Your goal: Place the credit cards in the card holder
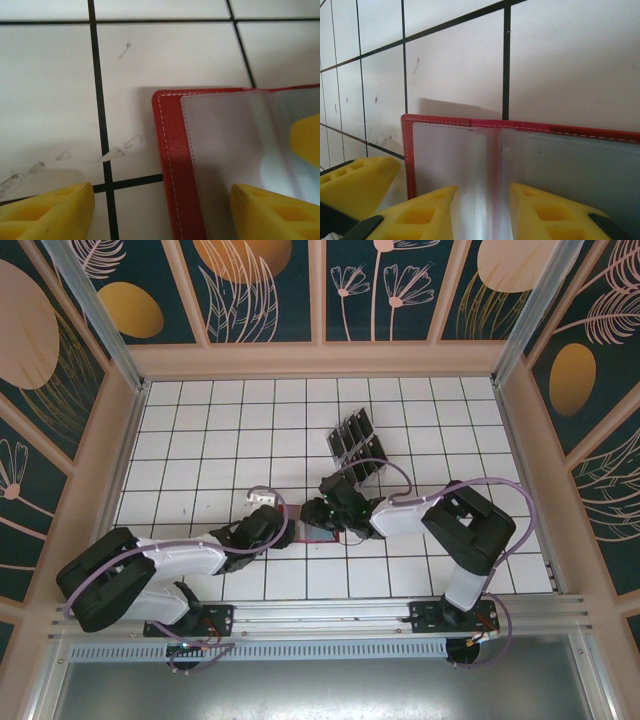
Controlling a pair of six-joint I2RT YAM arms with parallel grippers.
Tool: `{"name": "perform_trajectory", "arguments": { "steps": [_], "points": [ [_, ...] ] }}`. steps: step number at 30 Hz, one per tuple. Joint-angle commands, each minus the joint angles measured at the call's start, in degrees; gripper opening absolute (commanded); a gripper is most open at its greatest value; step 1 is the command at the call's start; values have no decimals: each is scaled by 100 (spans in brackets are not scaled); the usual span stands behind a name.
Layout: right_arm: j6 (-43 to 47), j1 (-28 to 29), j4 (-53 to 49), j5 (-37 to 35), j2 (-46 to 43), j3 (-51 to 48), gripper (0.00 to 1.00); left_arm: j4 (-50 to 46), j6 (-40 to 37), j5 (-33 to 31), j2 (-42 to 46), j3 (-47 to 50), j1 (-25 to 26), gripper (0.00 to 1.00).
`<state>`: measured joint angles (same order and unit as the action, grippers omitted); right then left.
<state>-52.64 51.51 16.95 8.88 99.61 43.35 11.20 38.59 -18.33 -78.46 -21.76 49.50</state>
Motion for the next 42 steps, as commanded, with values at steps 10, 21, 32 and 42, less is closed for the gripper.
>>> {"name": "perform_trajectory", "arguments": {
  "steps": [10, 21, 32, 42],
  "points": [
    [527, -355, -25, 144, -355, -414, 32, 299, 273, -72, -424, 108, -19, 67],
    [1781, -886, -1581, 138, -1872, 870, 35, -302, -32, -404, -190, -530, -21, 75],
    [3344, -1358, -3677, -1288, -1046, 2331, 36, -1030, -358, -894, 233, -1404, -220, 99],
    [3806, -1354, -4477, -2073, 247, 3266, 29, -1080, -522, -388, 311, -1695, -951, 99]
  ]
}}
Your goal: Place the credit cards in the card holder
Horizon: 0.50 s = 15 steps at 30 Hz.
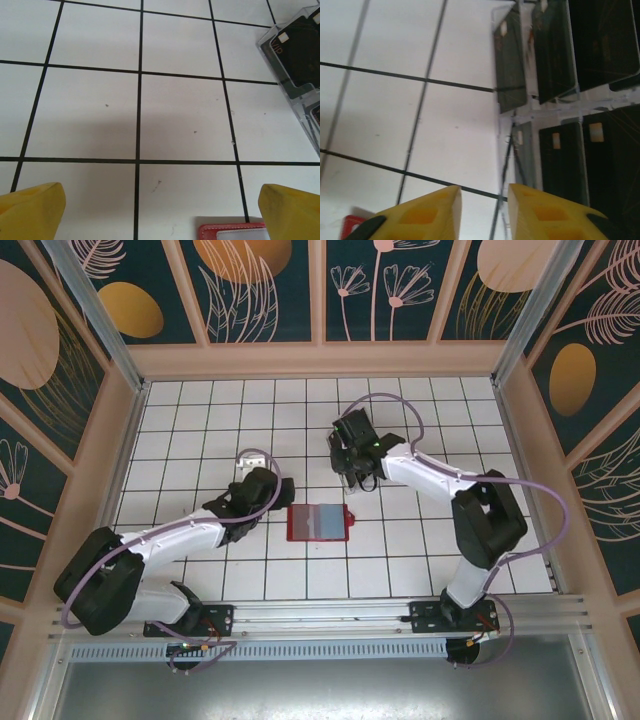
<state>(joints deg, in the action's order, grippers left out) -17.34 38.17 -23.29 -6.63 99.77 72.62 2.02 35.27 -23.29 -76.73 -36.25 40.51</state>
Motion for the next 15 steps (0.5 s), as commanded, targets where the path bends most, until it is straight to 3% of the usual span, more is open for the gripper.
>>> {"name": "perform_trajectory", "arguments": {
  "steps": [1, 10, 15],
  "points": [
    [299, -22, -514, -600, 317, 392, 29, -167, -199, 111, 128, -259, -67, 99],
    [410, 3, -822, -1159, 843, 631, 28, -62, -196, 165, 105, -141, -156, 98],
    [441, 3, -803, -1116, 935, 636, 27, 0, -168, 201, 98, -93, -159, 98]
  ]
}}
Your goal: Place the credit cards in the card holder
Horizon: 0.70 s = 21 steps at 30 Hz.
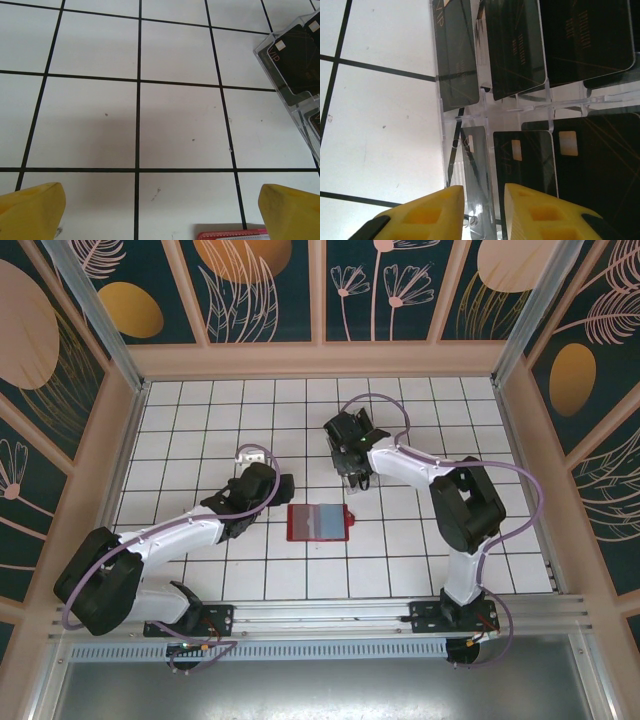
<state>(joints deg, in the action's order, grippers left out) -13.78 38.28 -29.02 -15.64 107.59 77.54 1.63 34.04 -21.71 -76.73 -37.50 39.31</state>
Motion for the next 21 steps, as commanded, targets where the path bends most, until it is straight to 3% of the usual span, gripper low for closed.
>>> {"name": "perform_trajectory", "arguments": {
  "steps": [1, 21],
  "points": [
    [78, 4, -228, -200, 171, 139, 27, 48, -36, 51, 90, 32, -45, 99],
    [112, 267, -328, -502, 343, 139, 25, 219, 69, 155, -24, 119, -45, 98]
  ]
}}
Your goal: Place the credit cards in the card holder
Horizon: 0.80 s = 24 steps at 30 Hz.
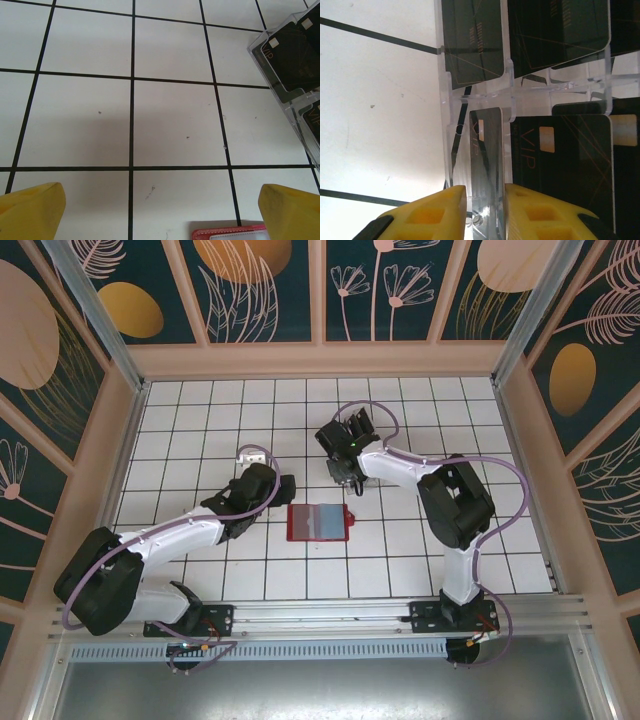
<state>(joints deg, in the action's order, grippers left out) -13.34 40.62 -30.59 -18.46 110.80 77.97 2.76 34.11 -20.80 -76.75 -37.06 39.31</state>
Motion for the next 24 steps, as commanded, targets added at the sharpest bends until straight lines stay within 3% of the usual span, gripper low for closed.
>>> {"name": "perform_trajectory", "arguments": {
  "steps": [1, 15, 24],
  "points": [
    [60, 33, -161, -223, 3, 103, 25, 110, 68, 66, -32, 76, -42, 99],
    [24, -70, -51, -23, -29, 96, 15, 229, 70, 165, -162, 106, -37, 98],
    [-45, -206, 60, 398, -161, 59, 3, 277, 61, 228, -233, 88, -39, 98]
  ]
}}
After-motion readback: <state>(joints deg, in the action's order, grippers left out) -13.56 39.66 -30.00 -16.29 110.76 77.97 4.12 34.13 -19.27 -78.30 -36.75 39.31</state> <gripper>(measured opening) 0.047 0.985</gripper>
